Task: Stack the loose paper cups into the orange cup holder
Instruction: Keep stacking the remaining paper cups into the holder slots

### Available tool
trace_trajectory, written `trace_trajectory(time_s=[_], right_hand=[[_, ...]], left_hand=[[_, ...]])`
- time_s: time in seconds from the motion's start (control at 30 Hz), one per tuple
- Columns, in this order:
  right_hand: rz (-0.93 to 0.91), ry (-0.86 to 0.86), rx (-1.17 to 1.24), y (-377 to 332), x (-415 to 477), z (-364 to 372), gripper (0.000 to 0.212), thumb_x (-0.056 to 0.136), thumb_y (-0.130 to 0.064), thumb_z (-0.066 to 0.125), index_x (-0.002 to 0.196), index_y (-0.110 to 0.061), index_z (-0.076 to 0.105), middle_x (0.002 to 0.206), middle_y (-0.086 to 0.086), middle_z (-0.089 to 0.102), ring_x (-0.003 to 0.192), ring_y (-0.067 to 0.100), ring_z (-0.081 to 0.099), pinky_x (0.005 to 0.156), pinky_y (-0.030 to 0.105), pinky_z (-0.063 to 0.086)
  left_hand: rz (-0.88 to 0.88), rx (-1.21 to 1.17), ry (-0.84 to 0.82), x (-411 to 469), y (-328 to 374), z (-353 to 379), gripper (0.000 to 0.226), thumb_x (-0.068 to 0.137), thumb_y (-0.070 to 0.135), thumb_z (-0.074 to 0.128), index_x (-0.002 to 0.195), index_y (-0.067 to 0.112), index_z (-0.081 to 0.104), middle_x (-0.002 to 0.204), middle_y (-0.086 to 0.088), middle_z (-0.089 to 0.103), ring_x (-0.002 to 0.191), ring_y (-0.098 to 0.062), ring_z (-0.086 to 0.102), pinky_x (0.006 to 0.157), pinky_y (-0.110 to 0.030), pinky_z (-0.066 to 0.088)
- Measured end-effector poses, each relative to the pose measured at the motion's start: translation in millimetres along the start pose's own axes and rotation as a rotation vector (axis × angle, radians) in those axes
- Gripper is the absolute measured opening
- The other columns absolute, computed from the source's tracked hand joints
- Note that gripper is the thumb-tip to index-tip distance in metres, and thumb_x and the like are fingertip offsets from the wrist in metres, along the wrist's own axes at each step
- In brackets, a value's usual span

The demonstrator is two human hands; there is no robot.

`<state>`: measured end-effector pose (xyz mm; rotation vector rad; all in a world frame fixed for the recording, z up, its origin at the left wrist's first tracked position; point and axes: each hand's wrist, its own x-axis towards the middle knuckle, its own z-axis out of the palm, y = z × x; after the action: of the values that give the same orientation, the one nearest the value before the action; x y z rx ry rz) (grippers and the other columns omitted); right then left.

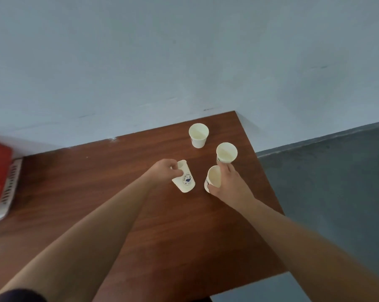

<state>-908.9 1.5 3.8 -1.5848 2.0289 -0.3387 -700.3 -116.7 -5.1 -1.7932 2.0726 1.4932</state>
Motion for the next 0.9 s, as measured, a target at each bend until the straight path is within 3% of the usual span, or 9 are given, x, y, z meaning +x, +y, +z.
trace_trajectory(time_s=[0.13,0.27,0.33,0.4,0.57,0.7,0.9], right_hand=[[-0.089,-0.054,-0.055,-73,7,3,0.075,0.082,-0.047,0.068,0.142,-0.018,0.034,0.141,0.003,0.043,0.117,0.024,0.055,0.093,0.039,0.05],[-0.202,-0.092,-0.093,-156,14,16,0.075,0.081,-0.052,0.067,0.142,-0.021,0.034,0.143,-0.001,0.044,0.115,0.026,0.057,0.089,0.041,0.05],[-0.25,-0.104,-0.103,-199,16,26,0.075,0.081,-0.053,0.067,0.141,-0.022,0.035,0.143,-0.003,0.045,0.114,0.026,0.058,0.087,0.04,0.05],[-0.298,-0.123,-0.08,-243,16,39,0.075,0.08,-0.052,0.068,0.142,-0.025,0.035,0.143,-0.003,0.044,0.115,0.026,0.058,0.088,0.04,0.05],[-0.464,-0.193,-0.018,-351,8,80,0.068,0.083,-0.043,0.068,0.142,-0.037,0.034,0.142,0.002,0.041,0.116,0.027,0.057,0.091,0.04,0.05],[-0.524,-0.236,0.057,-431,-1,118,0.068,0.08,-0.037,0.068,0.141,-0.037,0.037,0.14,0.002,0.039,0.118,0.024,0.054,0.093,0.036,0.048],[-0.601,-0.274,0.136,-523,-6,172,0.067,0.081,-0.031,0.065,0.141,-0.035,0.035,0.133,0.005,0.04,0.119,0.024,0.052,0.099,0.033,0.043]], left_hand=[[-0.004,-0.06,0.127,-41,-32,-65,0.016,0.085,0.028,0.072,0.091,0.021,0.059,0.094,0.004,0.058,0.08,-0.013,0.055,0.064,-0.026,0.041],[-0.005,-0.18,0.273,-95,-81,-127,0.063,0.083,0.026,0.076,0.135,0.024,0.04,0.119,-0.001,0.058,0.105,-0.019,0.058,0.078,-0.025,0.047],[-0.006,-0.194,0.351,-124,-110,-157,0.083,0.076,0.036,0.078,0.145,0.029,0.034,0.13,-0.002,0.052,0.114,-0.02,0.055,0.091,-0.033,0.05],[-0.048,-0.146,0.433,-151,-141,-184,0.088,0.07,0.046,0.076,0.147,0.033,0.036,0.135,-0.005,0.047,0.117,-0.02,0.052,0.098,-0.04,0.05],[-0.155,-0.084,0.587,-217,-220,-239,0.074,0.081,0.033,0.077,0.146,0.029,0.041,0.137,-0.007,0.044,0.116,-0.018,0.047,0.097,-0.027,0.035],[-0.255,-0.122,0.765,-257,-284,-279,0.074,0.08,0.033,0.078,0.144,0.028,0.042,0.138,-0.011,0.04,0.126,-0.03,0.044,0.102,-0.036,0.037],[-0.224,-0.173,0.907,-283,-357,-325,0.073,0.079,0.036,0.079,0.142,0.03,0.042,0.14,-0.01,0.036,0.131,-0.03,0.038,0.108,-0.042,0.036]])
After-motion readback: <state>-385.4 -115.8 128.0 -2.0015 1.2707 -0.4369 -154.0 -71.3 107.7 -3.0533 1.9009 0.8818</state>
